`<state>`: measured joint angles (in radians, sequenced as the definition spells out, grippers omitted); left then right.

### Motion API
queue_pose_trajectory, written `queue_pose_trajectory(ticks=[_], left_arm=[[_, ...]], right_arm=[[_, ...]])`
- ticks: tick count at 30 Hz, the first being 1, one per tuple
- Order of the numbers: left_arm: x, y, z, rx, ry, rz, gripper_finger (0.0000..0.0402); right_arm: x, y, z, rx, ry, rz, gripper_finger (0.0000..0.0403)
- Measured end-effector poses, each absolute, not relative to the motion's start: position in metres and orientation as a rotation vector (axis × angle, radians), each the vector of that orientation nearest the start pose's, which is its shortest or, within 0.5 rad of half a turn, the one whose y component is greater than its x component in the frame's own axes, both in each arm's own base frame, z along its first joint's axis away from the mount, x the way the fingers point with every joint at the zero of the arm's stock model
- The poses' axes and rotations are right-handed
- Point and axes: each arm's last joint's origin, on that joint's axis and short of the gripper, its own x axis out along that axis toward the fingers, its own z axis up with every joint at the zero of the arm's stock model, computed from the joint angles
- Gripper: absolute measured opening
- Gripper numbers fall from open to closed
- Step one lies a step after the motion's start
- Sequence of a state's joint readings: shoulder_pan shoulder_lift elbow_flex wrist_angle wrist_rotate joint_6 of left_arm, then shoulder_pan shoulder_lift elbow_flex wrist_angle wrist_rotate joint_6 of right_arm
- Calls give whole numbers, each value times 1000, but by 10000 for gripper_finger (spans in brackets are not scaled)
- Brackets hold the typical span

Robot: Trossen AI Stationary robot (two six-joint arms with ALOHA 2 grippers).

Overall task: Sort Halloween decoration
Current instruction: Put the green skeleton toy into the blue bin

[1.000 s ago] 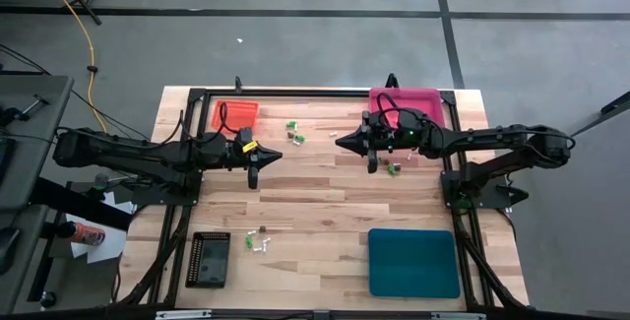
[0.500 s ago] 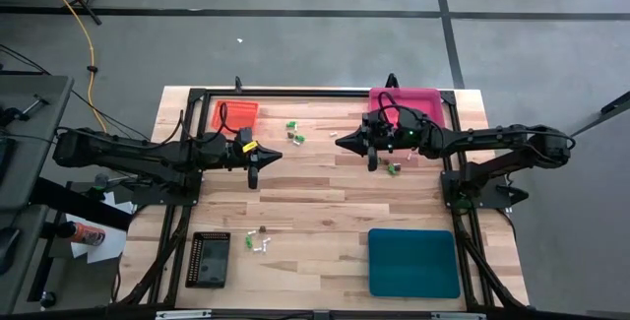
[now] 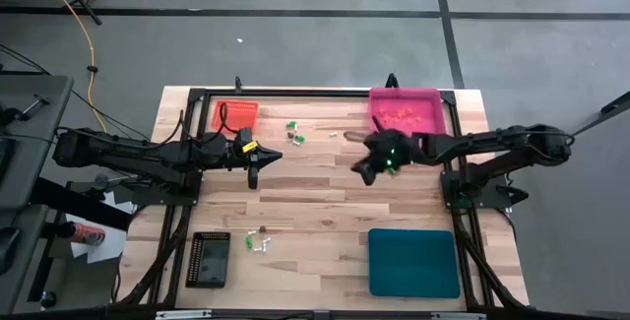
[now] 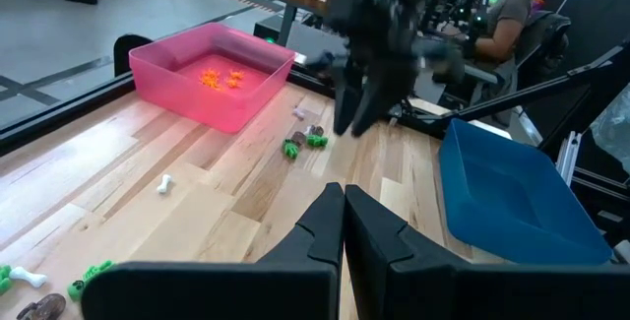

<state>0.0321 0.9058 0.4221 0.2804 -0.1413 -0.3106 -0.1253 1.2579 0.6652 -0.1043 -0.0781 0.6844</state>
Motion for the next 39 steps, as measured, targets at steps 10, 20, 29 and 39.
queue_pose_trajectory(ticks=[10, 20, 29, 39], left_arm=[[196, 10, 230, -297, 186, 205, 1], [196, 10, 229, -297, 190, 206, 1], [196, 10, 229, -315, 195, 209, 1], [196, 10, 229, -315, 196, 209, 1]], right_arm=[[211, -21, 178, 811, 1028, -667, 156], [197, -39, 166, 866, 1165, -858, 156], [211, -49, 137, 904, 1280, -817, 156], [213, -51, 135, 868, 1279, -822, 134]])
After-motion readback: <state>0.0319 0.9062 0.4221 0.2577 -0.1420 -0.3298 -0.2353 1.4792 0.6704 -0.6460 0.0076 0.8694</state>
